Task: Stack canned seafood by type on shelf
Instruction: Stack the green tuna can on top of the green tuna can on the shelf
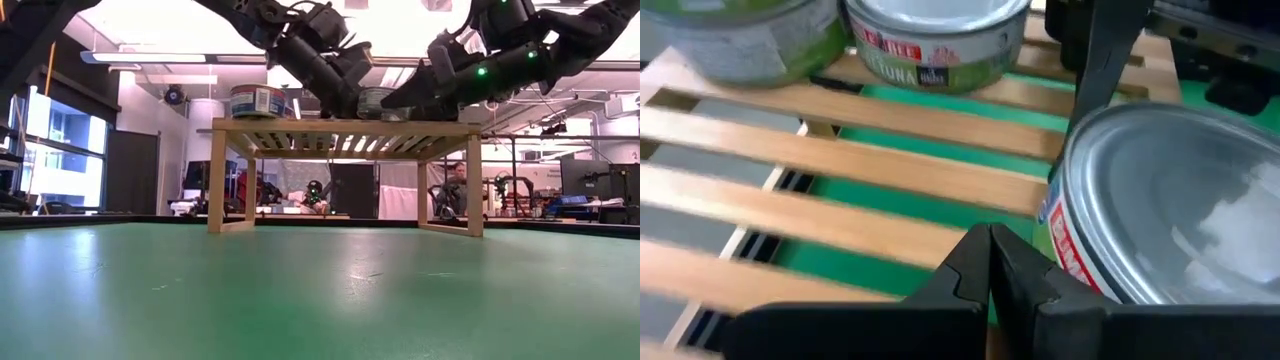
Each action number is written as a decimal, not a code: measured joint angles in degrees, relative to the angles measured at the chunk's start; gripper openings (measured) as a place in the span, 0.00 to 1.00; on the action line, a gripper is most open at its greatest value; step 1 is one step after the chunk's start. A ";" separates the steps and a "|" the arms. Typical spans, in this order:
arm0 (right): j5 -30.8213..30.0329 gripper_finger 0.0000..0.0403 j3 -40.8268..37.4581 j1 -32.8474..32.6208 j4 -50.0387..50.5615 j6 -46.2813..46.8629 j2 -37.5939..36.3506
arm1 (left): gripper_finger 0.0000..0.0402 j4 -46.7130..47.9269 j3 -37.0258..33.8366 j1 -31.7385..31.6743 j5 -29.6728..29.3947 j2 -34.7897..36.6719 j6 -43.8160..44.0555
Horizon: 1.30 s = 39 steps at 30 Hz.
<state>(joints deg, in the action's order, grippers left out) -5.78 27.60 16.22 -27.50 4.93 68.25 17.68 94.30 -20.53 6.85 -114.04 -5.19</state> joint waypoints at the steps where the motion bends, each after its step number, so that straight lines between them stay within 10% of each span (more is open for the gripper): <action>1: -0.10 0.95 0.03 -0.24 -0.14 0.50 -0.04 | 0.00 0.92 -0.04 0.00 -0.37 0.55 0.00; 20: -6.70 0.92 0.11 -1.39 4.43 1.33 -10.70 | 0.00 12.55 0.02 -0.03 -6.46 8.92 -2.49; 30: -17.59 0.92 15.36 3.87 36.61 2.59 -16.59 | 0.00 12.08 0.02 0.64 -6.45 8.94 -2.55; 39: -10.32 0.92 19.45 12.94 45.64 3.45 -10.53 | 0.00 12.37 0.09 1.46 -6.45 8.98 -2.56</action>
<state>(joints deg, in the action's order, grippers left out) -16.11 47.05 29.16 18.14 8.37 57.72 30.06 94.39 -19.07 0.40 -105.06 -7.75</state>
